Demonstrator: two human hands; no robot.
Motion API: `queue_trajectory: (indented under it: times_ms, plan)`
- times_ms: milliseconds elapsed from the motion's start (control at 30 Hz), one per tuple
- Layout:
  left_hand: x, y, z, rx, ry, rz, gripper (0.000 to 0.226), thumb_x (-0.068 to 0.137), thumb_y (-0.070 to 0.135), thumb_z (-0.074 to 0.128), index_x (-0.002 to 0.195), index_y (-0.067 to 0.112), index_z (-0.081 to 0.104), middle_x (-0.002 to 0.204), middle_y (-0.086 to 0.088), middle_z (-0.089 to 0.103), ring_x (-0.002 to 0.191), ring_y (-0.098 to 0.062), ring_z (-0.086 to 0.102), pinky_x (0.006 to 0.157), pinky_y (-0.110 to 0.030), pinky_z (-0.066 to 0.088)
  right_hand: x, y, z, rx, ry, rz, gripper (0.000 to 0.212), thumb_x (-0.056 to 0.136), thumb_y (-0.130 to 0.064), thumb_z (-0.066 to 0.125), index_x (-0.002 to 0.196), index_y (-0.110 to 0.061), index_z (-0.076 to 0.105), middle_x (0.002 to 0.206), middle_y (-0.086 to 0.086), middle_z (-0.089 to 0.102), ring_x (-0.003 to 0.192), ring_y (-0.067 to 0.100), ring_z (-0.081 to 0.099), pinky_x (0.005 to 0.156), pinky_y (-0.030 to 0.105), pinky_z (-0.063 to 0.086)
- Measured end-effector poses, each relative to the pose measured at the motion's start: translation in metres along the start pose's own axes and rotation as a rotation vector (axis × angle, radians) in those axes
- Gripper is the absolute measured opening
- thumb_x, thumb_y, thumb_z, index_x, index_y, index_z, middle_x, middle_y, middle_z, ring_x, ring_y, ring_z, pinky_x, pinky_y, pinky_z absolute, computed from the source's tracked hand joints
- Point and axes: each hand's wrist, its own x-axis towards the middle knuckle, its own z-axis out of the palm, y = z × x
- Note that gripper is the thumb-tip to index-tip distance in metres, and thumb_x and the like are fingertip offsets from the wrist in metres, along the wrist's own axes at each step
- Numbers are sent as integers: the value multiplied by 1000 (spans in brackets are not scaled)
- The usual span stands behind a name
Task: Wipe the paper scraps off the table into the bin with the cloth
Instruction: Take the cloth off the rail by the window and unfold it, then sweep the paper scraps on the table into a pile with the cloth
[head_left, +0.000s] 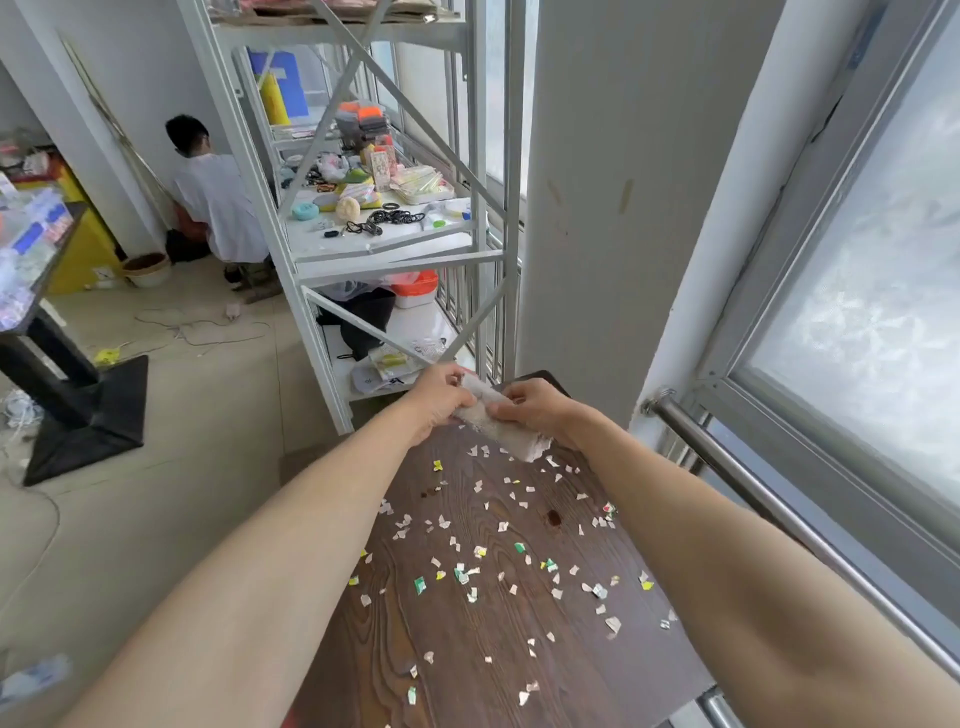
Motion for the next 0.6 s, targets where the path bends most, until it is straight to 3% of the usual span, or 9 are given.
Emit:
queue_trajectory:
  times_ms: [133,233,400,500,600]
  plan:
    - [17,-38,25,38,52,-40,43,77,-4,63,118,6,56,117,-19,60,98,-27,60,67,-35,57,8,37,12,-23,-19,33,13,87,-25,65,84,-13,63,68,-2,54,62,10,50,55,22,39]
    - [31,-61,41,45,64,-92,41,76,3,70,116,3,58,113,-17,63,98,-27,62,80,-42,56,17,62,12,-15,-65,96,12,87,-22,65,90,-11,61,73,-1,56,66,11,54,56,23,42]
    - [48,-78,72,32,49,-170,46,79,10,73,121,1,55,104,-8,56,97,-22,59,81,-33,54,35,98,1,-72,-52,148,12,86,-15,65,93,-7,59,71,-1,53,65,11,51,55,22,40]
    - [61,-80,90,65,93,-164,42,81,8,70,118,0,55,105,1,47,97,-21,57,82,-35,54,48,114,-6,-80,-35,150,22,84,-13,64,96,5,60,78,5,55,72,16,51,65,28,42]
    - [74,-88,104,0,84,-176,37,83,3,66,118,-1,54,106,-13,59,96,-24,61,78,-36,57,59,127,-13,-120,0,155,22,82,-13,63,100,0,66,84,6,58,78,18,54,70,31,43]
